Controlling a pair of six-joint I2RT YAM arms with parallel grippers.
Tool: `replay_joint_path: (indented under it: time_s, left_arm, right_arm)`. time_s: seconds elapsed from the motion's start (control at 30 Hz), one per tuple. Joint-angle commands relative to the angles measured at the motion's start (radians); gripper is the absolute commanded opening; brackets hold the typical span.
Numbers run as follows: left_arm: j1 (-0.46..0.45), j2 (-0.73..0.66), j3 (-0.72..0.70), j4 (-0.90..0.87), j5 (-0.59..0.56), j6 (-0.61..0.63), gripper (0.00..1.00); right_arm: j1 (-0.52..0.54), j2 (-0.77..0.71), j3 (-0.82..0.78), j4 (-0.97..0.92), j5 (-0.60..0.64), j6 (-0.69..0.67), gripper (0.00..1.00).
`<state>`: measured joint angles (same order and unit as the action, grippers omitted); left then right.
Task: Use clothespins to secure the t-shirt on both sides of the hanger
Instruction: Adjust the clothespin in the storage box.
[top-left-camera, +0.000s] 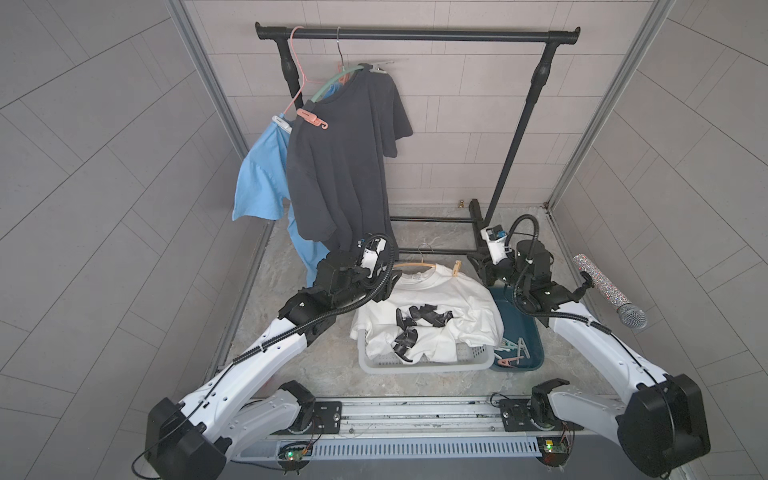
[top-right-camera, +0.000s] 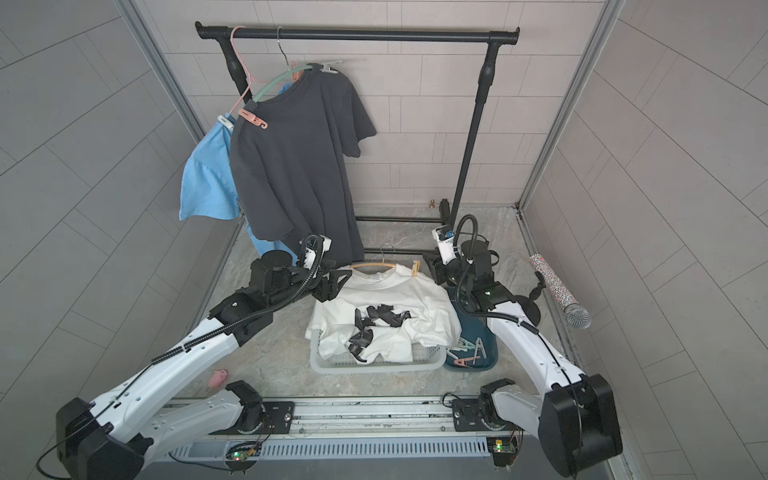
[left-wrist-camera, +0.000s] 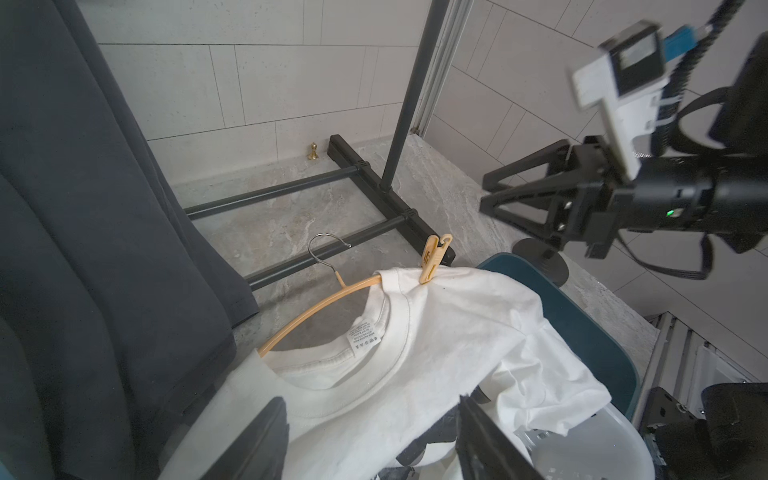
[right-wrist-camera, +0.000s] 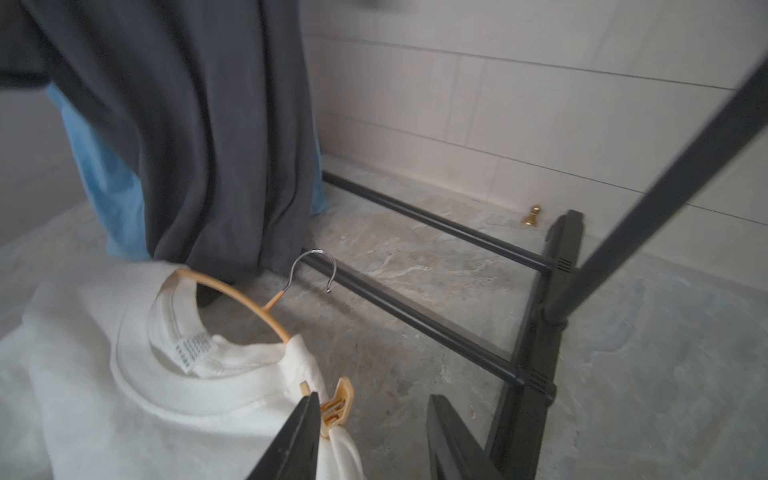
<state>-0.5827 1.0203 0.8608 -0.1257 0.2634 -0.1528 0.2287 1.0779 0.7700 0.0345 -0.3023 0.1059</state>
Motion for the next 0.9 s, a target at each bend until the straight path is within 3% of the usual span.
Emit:
replay_joint_path:
  time_s: [0.0,0.17,0.37,0.57,0.87]
  left_arm:
    - [0.005,-0.025,-0.012,0.017,-0.022,0.014,0.67]
    - [0.006,-0.026,-0.009,0.014,-0.033,0.010,0.67]
    - [0.005,-0.032,-0.008,0.011,-0.052,-0.002,0.67]
    - [0.005,-0.031,-0.001,-0.003,-0.046,-0.005,0.67]
    - [0.005,-0.047,-0.006,-0.008,-0.053,0.001,0.67]
  right_arm:
    - [0.001,-0.096,0.004,-0.164,0.176,0.326,0.42]
    - [0.004,-0.255,-0.062,-0.429,0.275,0.568,0.40]
    - [0.006,-0.415,-0.095,-0.786,0.487,0.789,0.42]
    - [0.006,-0.465,-0.217,-0.803,0.442,0.885,0.42]
    - [0.013,-0.360,-0.310,-0.744,0.384,0.907,0.39]
